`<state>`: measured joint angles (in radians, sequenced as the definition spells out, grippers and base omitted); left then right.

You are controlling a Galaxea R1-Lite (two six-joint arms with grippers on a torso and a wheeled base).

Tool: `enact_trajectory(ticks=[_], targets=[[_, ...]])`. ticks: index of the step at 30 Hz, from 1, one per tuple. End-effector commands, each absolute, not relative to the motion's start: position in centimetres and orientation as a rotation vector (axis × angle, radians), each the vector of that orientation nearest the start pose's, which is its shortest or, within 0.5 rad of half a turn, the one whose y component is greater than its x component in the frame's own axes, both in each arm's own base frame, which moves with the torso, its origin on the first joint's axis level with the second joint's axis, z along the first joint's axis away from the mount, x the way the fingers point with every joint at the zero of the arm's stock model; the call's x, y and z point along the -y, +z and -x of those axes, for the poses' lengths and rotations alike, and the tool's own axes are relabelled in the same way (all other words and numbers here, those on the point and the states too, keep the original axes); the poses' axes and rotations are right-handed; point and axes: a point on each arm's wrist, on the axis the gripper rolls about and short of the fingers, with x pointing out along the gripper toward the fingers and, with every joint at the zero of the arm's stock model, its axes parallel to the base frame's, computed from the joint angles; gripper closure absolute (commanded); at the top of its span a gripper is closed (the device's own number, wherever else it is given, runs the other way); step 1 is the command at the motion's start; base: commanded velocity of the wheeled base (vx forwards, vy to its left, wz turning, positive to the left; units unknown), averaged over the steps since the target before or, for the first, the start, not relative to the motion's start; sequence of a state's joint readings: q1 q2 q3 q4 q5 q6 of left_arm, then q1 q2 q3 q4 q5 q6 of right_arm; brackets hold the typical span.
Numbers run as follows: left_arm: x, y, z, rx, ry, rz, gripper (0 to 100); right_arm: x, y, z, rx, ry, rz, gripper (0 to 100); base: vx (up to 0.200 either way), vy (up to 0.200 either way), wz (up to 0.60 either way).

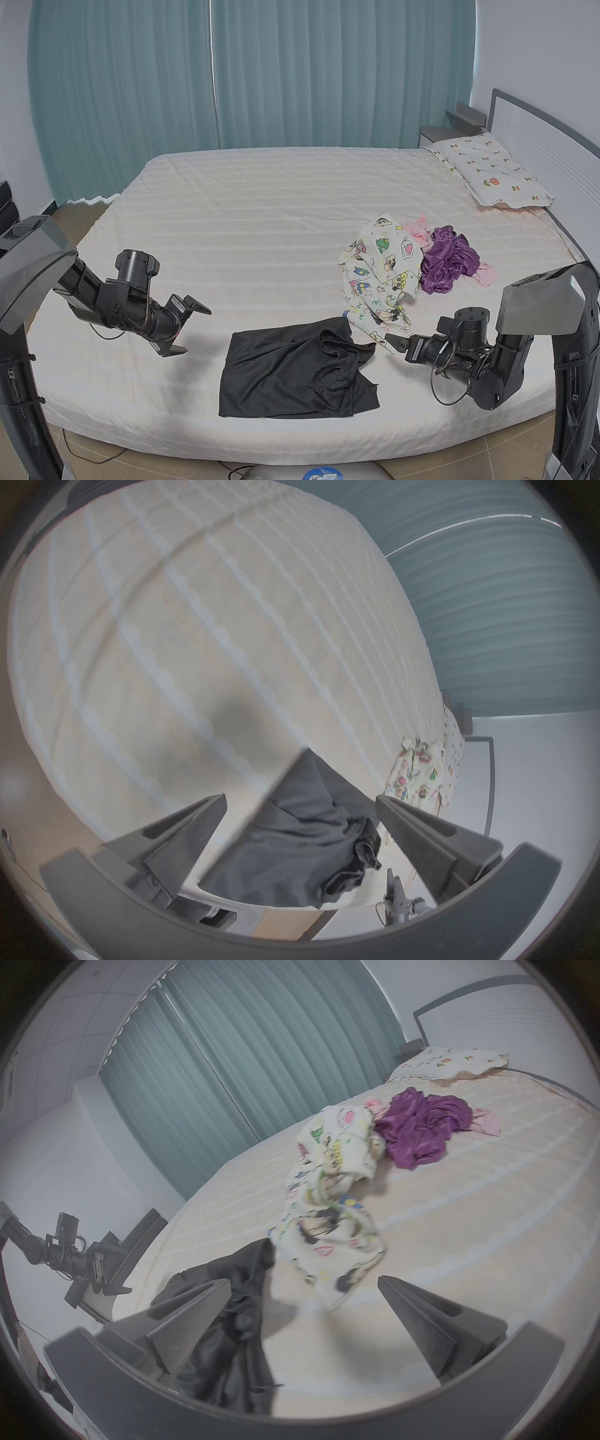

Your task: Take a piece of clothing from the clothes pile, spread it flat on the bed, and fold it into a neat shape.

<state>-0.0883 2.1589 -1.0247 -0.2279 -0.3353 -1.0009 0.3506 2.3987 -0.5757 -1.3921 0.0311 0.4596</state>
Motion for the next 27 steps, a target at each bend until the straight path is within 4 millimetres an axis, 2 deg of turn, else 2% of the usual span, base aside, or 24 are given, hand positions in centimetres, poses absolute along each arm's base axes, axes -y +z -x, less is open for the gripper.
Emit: enact_trajectory(ticks=[1,5,12,27], targets=[[3.8,3.9,-37.0,-1.041,0.103,1.026,0,-14.7,-1.3,-31.8,-0.49,0.327,-0.367,0,0.0,0.2,0.0],[3.8,3.9,-37.0,-1.039,0.102,1.026,0,-16.6,-1.5,-31.6,-0.5,0.328,-0.349,0,0.0,0.2,0.0],[3.8,3.8,-37.0,-1.041,0.104,1.022,0,-18.1,-1.9,-30.4,-0.61,0.278,-0.274,0,0.0,0.0,0.0],[3.8,3.9,-36.9,-1.041,0.105,1.025,0,-16.8,-2.4,-28.0,-0.758,0.223,-0.092,0,0.0,0.0,0.0]])
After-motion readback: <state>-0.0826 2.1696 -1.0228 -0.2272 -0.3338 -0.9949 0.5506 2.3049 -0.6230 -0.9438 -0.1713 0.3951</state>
